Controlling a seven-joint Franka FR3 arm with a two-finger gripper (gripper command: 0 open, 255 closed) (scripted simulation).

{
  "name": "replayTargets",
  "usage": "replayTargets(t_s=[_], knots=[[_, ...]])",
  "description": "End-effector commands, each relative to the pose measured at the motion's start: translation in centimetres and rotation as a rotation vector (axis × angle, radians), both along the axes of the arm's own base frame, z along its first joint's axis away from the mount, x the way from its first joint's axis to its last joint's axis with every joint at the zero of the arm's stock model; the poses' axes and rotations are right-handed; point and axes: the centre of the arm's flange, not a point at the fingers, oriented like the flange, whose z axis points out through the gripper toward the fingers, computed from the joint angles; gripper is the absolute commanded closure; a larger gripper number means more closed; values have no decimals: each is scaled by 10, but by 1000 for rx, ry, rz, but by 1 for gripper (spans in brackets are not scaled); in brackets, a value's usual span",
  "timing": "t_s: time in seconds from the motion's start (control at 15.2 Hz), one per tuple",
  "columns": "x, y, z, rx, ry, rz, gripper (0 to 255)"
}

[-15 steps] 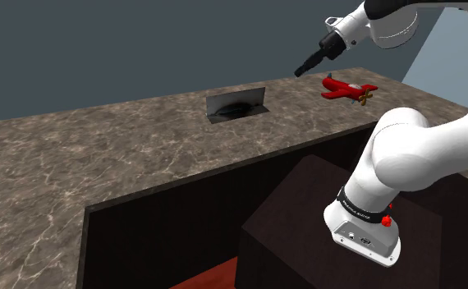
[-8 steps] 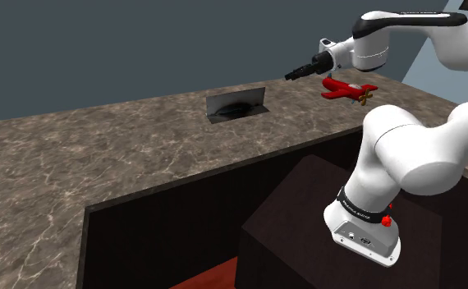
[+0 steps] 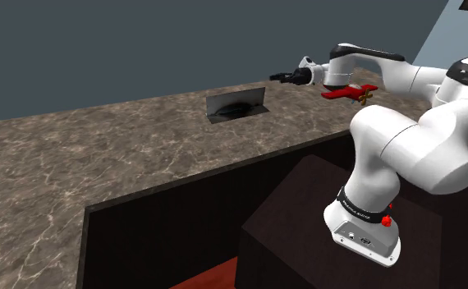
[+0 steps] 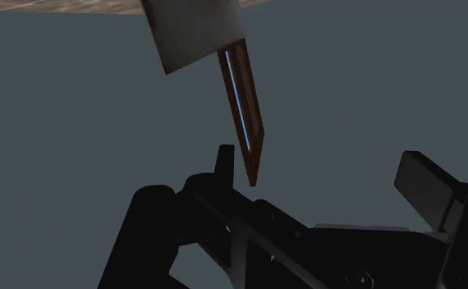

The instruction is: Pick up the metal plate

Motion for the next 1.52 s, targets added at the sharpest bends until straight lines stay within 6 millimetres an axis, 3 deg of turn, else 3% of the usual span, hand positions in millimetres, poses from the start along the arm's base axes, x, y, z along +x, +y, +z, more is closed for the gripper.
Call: replayTargets(t_s=[0.0,0.2,0.73,0.86,0.92,1.45], knots=[[34,-10,-24,62,-88,49,0],[84,-21,-52,151,-220,118,0],[86,-21,-93,154,-224,120,0],[86,-21,-93,154,-224,120,0],[86,-21,-93,154,-224,120,255],[85,-21,-94,154,-224,120,255]])
